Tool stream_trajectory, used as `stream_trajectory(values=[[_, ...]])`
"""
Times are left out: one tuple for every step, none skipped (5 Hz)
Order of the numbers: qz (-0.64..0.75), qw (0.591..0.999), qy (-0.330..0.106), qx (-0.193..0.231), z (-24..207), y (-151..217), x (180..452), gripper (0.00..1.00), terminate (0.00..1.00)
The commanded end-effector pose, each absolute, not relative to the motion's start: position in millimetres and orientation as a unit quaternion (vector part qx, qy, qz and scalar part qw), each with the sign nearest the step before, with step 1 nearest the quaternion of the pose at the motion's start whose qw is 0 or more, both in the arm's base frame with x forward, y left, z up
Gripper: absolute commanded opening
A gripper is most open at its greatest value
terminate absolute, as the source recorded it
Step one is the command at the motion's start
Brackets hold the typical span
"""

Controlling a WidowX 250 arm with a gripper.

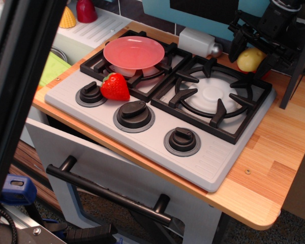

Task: Put potato on plate

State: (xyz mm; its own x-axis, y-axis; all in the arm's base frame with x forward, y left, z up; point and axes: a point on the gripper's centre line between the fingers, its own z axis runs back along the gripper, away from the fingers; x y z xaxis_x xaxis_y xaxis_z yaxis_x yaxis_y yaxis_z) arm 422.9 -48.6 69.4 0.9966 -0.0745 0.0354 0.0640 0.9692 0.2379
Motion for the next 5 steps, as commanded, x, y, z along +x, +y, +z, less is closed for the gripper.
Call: stream_trajectory(values=[[0.020,0.988,-0.096,0.117,128,6,412,0.00,0.00],[0.035,0.987,-0.111,0.114,118,17,385,0.00,0.00],[0.041,0.984,-0.122,0.119,114,30,370,0.00,0.00],[0.040,0.984,-0.127,0.118,108,53,370,0.00,0.00],[0.034,0.987,-0.111,0.115,104,75,372,0.00,1.00]])
